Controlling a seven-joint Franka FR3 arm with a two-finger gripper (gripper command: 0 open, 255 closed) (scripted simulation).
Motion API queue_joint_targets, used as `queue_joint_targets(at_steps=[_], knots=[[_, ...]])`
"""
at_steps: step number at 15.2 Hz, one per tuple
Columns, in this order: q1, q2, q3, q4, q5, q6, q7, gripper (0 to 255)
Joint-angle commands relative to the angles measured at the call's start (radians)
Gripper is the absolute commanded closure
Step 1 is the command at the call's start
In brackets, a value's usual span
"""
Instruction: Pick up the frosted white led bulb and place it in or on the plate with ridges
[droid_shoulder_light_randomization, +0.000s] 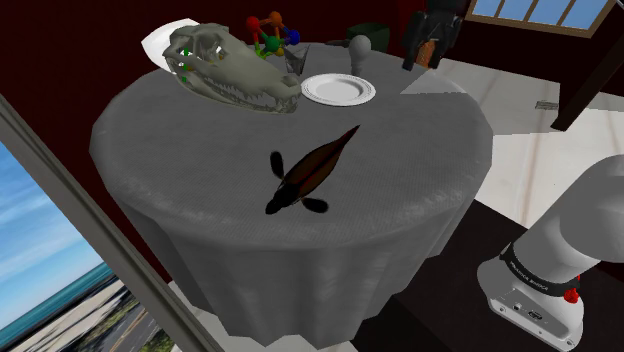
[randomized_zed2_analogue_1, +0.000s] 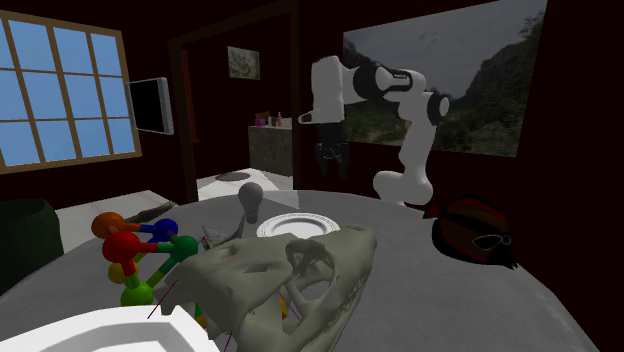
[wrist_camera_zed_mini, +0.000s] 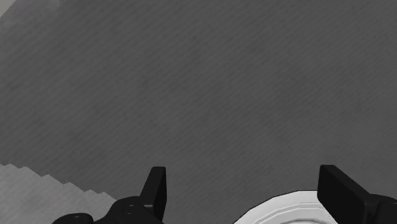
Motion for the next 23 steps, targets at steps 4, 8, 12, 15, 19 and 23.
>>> queue_joint_targets(at_steps=[4, 8, 12, 15, 19, 23], knots=[[-0.019, 0.176, -0.018, 0.161, 0.017, 0.042, 0.036, 0], [-0.032, 0.315, -0.034, 0.306, 0.034, 0.057, 0.066, 0], [-0.048, 0.457, -0.052, 0.473, 0.056, 0.053, 0.094, 0], [-0.062, 0.569, -0.066, 0.617, 0.076, 0.037, 0.116, 0], [-0.075, 0.66, -0.075, 0.727, 0.093, 0.029, 0.134, 0], [-0.068, 0.653, -0.072, 0.665, 0.093, 0.085, 0.131, 0]])
